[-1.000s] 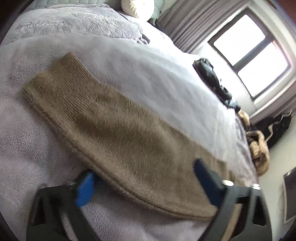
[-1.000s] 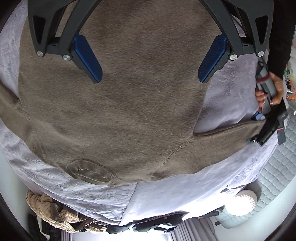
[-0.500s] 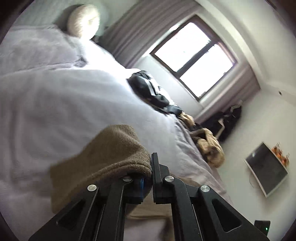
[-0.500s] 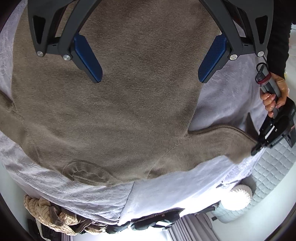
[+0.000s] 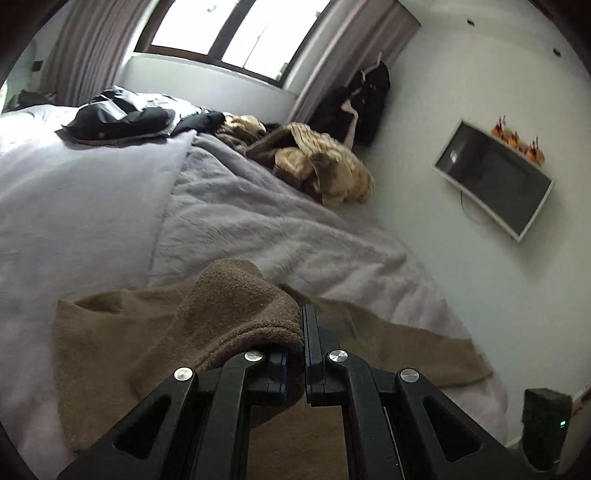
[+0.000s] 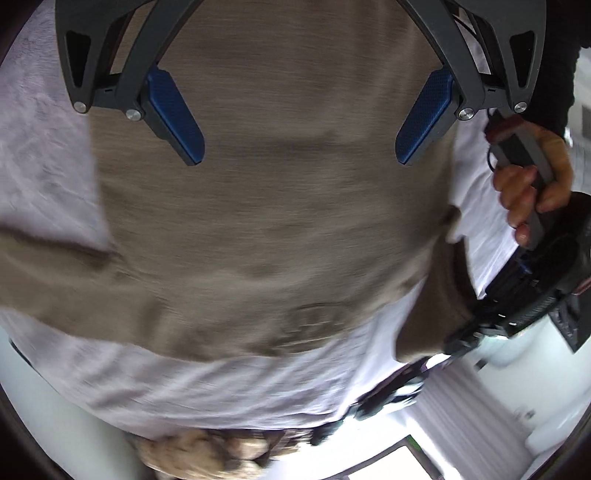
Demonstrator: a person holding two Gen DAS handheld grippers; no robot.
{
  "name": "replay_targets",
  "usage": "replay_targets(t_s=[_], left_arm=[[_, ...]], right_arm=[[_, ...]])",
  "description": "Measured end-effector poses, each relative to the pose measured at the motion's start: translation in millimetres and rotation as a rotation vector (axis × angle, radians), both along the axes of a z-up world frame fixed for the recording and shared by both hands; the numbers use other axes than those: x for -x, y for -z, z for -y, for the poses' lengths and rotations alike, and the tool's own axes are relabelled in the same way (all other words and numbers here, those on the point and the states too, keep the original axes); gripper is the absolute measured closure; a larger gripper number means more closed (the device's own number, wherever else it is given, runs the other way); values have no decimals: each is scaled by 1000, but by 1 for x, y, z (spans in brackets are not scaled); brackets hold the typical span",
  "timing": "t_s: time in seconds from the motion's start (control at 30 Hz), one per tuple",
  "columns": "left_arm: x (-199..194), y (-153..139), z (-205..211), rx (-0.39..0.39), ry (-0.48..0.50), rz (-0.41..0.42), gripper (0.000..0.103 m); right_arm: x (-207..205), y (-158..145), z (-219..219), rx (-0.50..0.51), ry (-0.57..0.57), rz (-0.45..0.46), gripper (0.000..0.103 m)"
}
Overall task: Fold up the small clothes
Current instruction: 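Fold the held sleeve and side across the sweater body, open left gripper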
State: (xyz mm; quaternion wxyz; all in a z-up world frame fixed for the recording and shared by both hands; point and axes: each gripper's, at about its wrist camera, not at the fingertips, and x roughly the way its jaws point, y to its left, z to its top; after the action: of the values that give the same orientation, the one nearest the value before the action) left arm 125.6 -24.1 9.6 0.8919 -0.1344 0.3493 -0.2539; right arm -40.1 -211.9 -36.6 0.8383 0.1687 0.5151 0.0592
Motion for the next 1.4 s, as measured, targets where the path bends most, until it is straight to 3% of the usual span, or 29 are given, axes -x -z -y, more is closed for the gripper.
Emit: replay_targets(t_s=[0.13, 0.2, 0.23, 0.27, 0.37, 0.5, 0.67, 0.8, 0.9, 0.97, 1.0, 1.03, 1.07, 1.1, 1.2, 1.3, 1.33, 1.37, 1.4], left_arm=[[-6, 42, 48, -143, 12, -86, 94], [-6, 59, 56, -187, 4, -133, 65], [-5, 63, 55, -189, -6, -135, 33], [1, 65, 49, -194, -27, -117, 18], [10, 58, 37, -220, -22, -92, 18], [18, 36, -5, -209, -24, -58, 18], [13, 26, -88, -190, -159, -72, 18], [-19, 59, -146, -236, -274, -219, 18], [-39, 91, -170, -178, -279, -367, 18], [-46, 106, -176, -144, -278, -417, 18], [-49, 111, -176, -129, -270, -429, 18], [-52, 114, -176, -123, -264, -432, 18], [-54, 115, -174, -124, -258, -432, 18], [-56, 116, -172, -127, -252, -429, 18], [-59, 118, -165, -140, -238, -426, 18], [-61, 118, -165, -139, -237, -422, 18], [-63, 118, -165, -136, -240, -422, 24], [-64, 118, -166, -127, -242, -415, 41], [-66, 118, -165, -107, -230, -415, 51]], right_arm=[[0, 17, 35, -45, 65, -39, 0], [-1, 25, 44, -67, 83, -48, 0], [-2, 29, 49, -85, 93, -48, 0], [-4, 31, 51, -108, 102, -45, 0], [-13, 32, 52, -144, 96, -22, 0], [-34, 24, 31, -72, -23, 16, 0], [-66, -1, -54, 316, -304, 159, 0], [-94, 6, -124, 568, -481, 258, 0], [-112, 32, -161, 763, -588, 271, 0], [-120, 49, -175, 880, -626, 279, 1], [-123, 57, -177, 945, -638, 281, 5], [-126, 58, -175, 958, -638, 284, 35], [-130, 56, -170, 938, -622, 276, 89], [-137, 47, -157, 852, -565, 262, 98], [-155, 19, -85, 449, -278, 216, 97], [-164, 30, 2, 9, -23, 129, 93], [-164, 41, 22, -78, 33, 89, 80], [-164, 52, 39, -153, 86, 42, 52], [-161, 61, 52, -211, 131, 16, 40]])
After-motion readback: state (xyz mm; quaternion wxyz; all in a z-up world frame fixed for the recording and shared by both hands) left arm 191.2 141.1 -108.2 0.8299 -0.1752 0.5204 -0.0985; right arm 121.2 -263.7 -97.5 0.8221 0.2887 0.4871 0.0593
